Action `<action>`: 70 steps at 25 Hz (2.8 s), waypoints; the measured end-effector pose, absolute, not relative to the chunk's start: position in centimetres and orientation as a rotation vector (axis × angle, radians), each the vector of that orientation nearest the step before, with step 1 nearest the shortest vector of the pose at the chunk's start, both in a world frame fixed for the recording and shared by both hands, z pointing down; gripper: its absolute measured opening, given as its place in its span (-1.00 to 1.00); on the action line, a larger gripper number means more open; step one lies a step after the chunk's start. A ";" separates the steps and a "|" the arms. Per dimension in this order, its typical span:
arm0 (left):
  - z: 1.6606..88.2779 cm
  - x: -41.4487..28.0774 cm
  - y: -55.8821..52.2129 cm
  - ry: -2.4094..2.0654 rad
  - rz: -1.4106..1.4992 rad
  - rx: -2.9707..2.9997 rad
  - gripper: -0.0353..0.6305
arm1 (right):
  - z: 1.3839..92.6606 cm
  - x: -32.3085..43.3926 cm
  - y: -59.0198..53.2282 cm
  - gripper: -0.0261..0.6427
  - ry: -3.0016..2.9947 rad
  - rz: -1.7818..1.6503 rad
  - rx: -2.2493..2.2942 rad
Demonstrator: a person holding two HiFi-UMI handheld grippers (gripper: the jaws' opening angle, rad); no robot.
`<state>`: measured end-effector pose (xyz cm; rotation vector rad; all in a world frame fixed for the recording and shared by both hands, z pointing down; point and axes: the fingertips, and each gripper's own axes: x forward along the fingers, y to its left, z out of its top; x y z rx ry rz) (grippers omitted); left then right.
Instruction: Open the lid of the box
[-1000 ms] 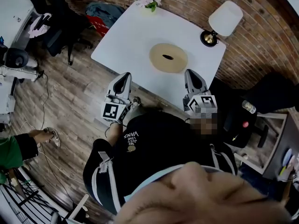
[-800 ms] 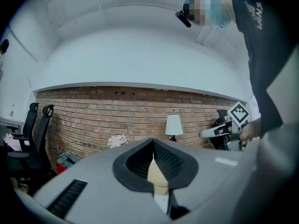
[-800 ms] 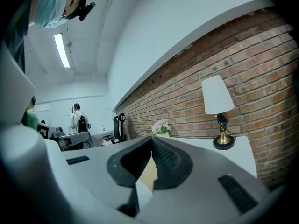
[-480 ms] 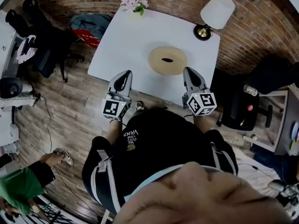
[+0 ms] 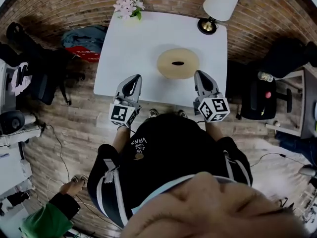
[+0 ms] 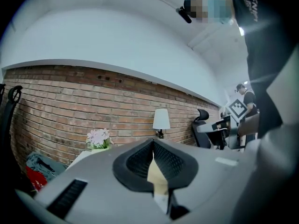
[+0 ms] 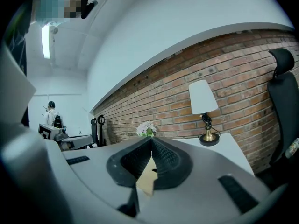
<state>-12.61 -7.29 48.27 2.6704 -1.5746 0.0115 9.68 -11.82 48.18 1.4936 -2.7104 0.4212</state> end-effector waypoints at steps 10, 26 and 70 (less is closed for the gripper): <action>49.9 -14.4 -8.9 -1.402 0.037 2.759 -0.86 | 48.5 7.9 -11.2 -0.91 -2.628 0.407 1.637; 53.5 -12.3 -11.4 -1.215 0.163 2.854 -0.86 | 48.8 7.7 -12.2 -0.91 -2.612 0.400 1.655; 66.1 -5.9 -15.4 -0.874 0.543 2.735 0.06 | 57.1 4.2 -17.3 -0.08 -2.481 0.209 0.796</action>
